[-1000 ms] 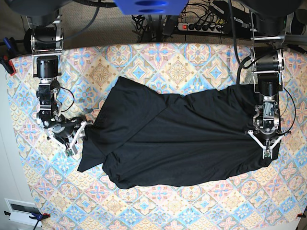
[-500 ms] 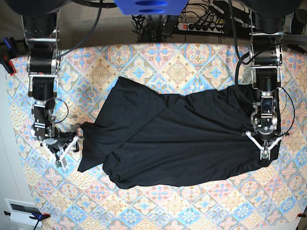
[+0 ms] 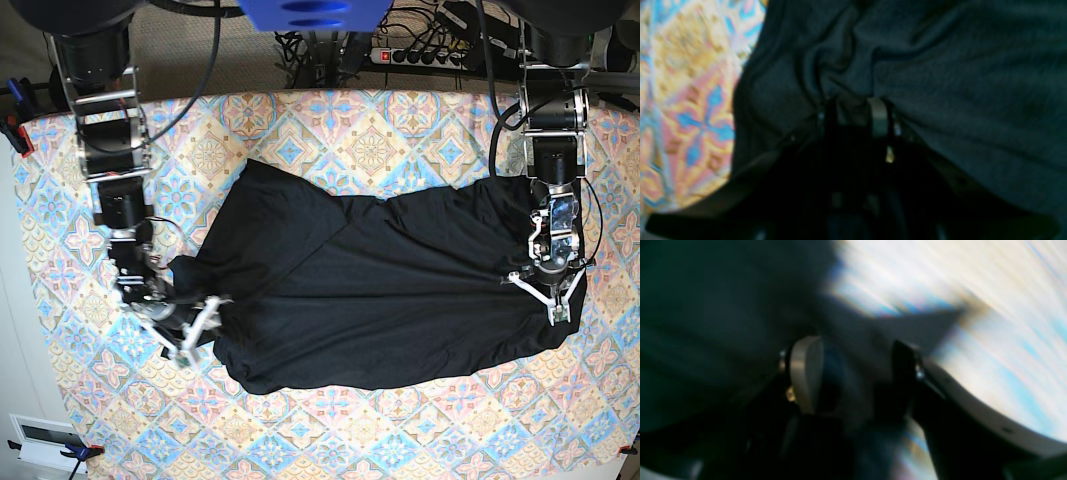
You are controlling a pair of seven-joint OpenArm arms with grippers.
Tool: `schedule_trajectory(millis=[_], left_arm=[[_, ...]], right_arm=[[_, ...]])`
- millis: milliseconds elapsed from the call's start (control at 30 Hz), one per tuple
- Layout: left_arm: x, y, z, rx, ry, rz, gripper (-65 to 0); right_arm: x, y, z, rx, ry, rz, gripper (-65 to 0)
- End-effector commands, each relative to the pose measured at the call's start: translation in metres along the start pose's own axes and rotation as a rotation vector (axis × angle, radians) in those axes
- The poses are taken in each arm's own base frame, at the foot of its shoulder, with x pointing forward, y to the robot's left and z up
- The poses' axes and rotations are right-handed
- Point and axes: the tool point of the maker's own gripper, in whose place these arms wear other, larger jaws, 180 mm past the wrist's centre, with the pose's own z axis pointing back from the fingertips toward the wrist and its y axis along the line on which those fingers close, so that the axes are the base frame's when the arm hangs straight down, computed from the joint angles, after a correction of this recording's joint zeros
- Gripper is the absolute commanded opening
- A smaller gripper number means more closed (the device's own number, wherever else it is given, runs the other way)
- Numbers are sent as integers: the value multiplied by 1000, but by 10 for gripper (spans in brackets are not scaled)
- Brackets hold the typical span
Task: Layout the t-shirt on the table in an organized manner, then fold the t-shirt properly
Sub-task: 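Regrasp the shirt edges with both grippers, right gripper at the hem corner, then lift the shirt fabric with the right gripper toward the left gripper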
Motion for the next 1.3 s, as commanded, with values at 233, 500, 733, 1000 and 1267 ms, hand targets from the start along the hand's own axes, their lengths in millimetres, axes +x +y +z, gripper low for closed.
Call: schedule_trajectory(millis=[233, 500, 733, 1000, 1267], left_arm=[[13, -1, 2, -45, 11, 147, -488], [12, -1, 2, -47, 12, 149, -488], [15, -6, 7, -62, -10, 136, -488], [25, -21, 24, -109, -85, 100, -488], [25, -21, 24, -109, -85, 101, -488]], right_arm=[[14, -30, 10, -70, -49, 13, -329], [18, -62, 24, -130, -103, -59, -329], [-11, -69, 29, -146, -59, -70, -329], [-56, -52, 26, -122, 15, -85, -330], [-64, -51, 27, -122, 19, -95, -558]])
